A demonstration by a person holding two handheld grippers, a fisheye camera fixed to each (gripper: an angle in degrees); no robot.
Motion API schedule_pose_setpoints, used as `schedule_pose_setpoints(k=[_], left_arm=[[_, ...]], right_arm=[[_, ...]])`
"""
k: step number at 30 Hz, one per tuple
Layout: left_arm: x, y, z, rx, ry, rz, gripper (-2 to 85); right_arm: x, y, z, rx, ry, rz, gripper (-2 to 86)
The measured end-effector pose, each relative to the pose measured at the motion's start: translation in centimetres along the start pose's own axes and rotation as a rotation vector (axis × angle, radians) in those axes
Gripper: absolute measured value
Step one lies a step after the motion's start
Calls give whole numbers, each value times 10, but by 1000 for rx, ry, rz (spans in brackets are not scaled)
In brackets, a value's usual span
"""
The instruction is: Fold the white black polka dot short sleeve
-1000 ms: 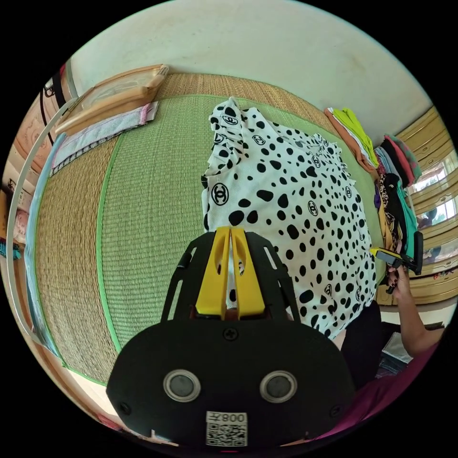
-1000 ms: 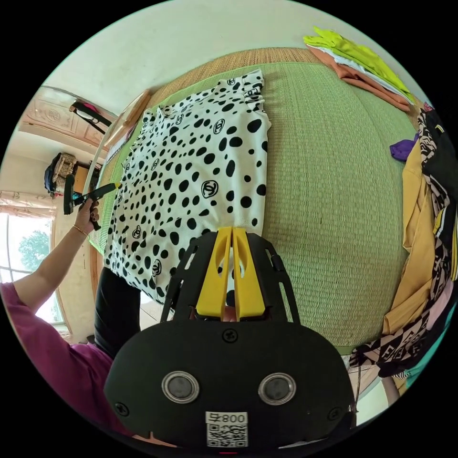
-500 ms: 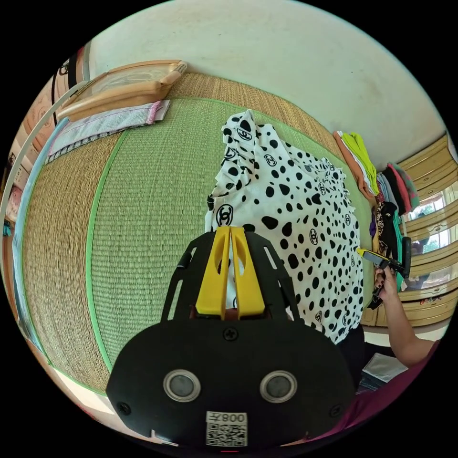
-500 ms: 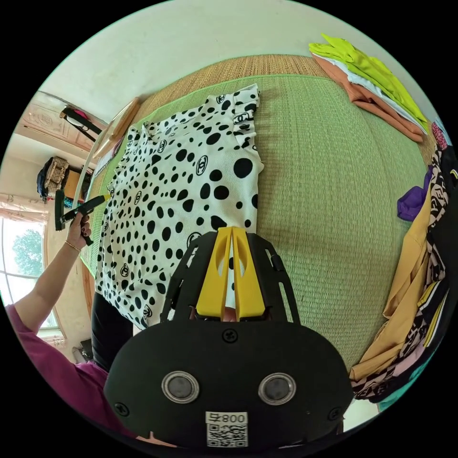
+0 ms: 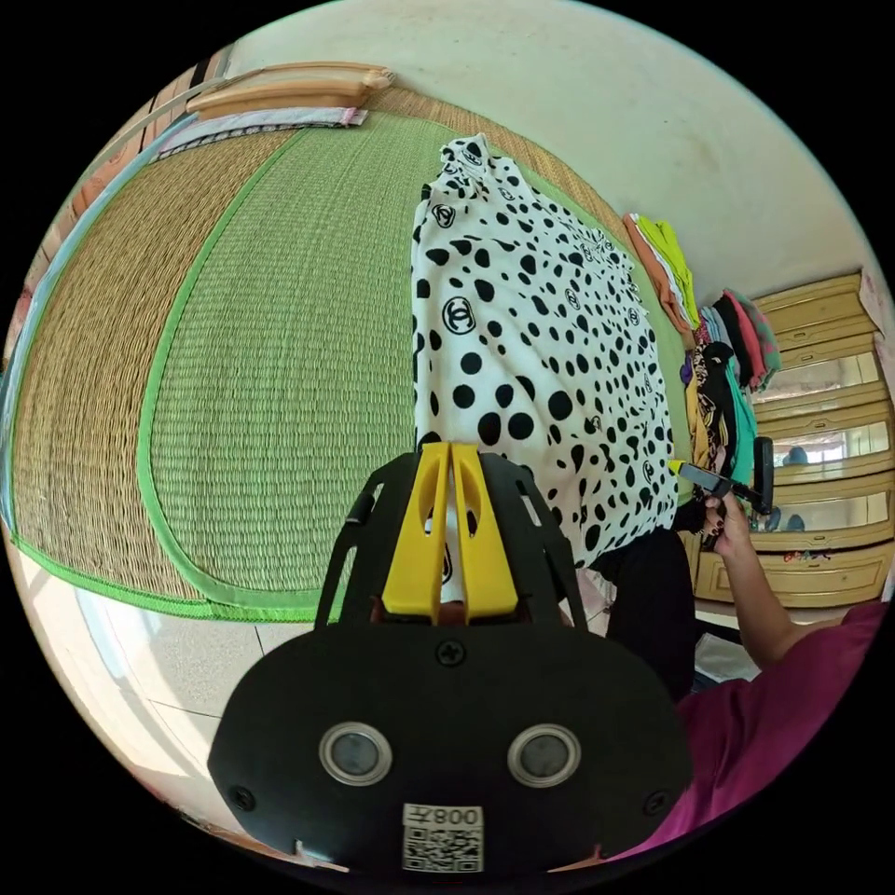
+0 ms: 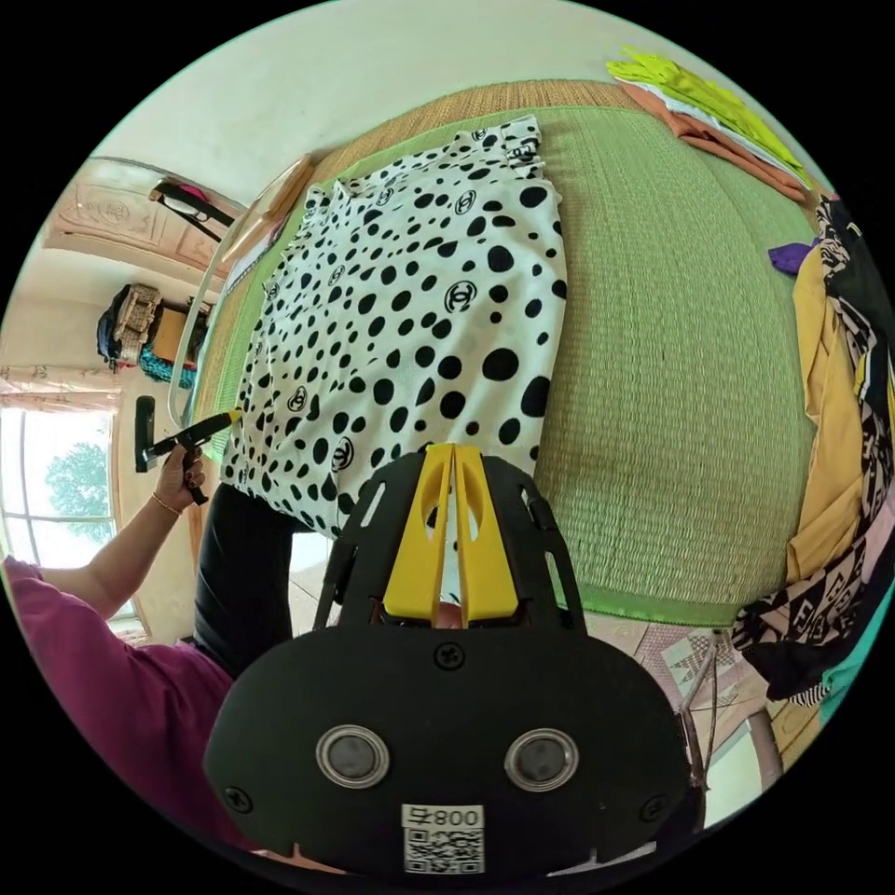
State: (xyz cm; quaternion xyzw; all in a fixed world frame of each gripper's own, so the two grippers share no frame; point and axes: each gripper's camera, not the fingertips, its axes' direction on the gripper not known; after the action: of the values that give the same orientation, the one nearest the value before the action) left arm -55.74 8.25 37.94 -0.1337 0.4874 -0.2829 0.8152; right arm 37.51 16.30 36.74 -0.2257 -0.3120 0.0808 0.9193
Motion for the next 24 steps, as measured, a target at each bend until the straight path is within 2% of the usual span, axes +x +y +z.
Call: schedule_pose_setpoints(k=[7,16,24], left_arm=[[-21,34,-29,58,100,-74,15],[-64,112,-34,14,166,-198,68],[-75,117,-21,-16,215,-182,83]], right_arm=[[17,16,-36,84,-51,53,1],[58,84,-56,135,-155,191,6],[94,123,-65,187,-281,301,50]])
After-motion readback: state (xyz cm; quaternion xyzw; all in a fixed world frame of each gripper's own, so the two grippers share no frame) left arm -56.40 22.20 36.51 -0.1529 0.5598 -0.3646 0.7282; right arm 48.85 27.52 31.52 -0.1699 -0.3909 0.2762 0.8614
